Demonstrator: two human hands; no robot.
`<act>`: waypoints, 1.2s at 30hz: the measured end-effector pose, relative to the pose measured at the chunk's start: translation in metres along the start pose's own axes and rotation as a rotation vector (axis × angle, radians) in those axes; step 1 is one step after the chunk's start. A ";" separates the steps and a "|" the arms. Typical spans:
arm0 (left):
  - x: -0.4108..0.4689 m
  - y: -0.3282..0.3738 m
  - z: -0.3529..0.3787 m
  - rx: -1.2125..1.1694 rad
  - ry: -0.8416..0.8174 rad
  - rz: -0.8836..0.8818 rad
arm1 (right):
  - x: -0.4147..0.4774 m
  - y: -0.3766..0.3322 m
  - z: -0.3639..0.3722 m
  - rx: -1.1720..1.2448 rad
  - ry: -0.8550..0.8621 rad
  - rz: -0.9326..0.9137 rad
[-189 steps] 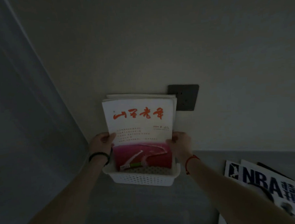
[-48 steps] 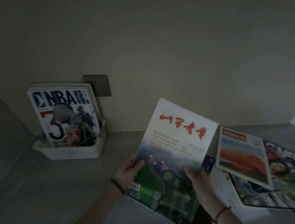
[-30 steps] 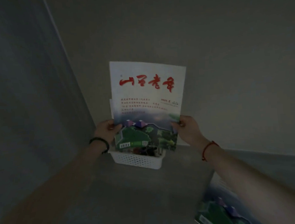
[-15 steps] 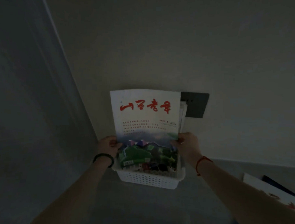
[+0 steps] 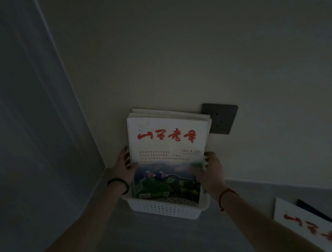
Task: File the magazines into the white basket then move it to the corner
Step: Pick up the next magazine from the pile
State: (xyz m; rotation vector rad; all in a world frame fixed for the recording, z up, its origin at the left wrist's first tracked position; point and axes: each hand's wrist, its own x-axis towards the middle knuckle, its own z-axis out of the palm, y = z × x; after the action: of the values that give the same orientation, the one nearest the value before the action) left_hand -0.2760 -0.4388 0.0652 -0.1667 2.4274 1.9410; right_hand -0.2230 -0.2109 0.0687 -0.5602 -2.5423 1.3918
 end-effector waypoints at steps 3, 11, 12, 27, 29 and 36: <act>0.006 0.007 0.007 -0.043 -0.107 -0.011 | 0.011 -0.012 0.001 0.222 -0.048 0.043; 0.018 0.009 0.021 -0.151 -0.080 -0.078 | 0.027 -0.017 0.012 0.373 0.070 0.024; 0.019 0.007 0.021 -0.127 -0.070 -0.062 | 0.026 -0.015 0.014 0.381 0.080 -0.002; -0.032 0.014 0.030 -0.042 0.267 0.128 | 0.007 0.012 -0.029 0.206 -0.058 0.043; -0.065 0.012 0.039 -0.042 0.277 0.318 | -0.018 0.038 -0.057 0.236 -0.014 0.026; -0.189 -0.029 0.138 0.051 -0.287 0.308 | -0.136 0.163 -0.168 -0.011 0.149 0.240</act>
State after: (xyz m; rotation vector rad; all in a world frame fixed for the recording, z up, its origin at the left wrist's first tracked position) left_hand -0.0913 -0.2982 0.0232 0.4802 2.4160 1.8475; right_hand -0.0038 -0.0579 0.0243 -0.9602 -2.4288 1.3511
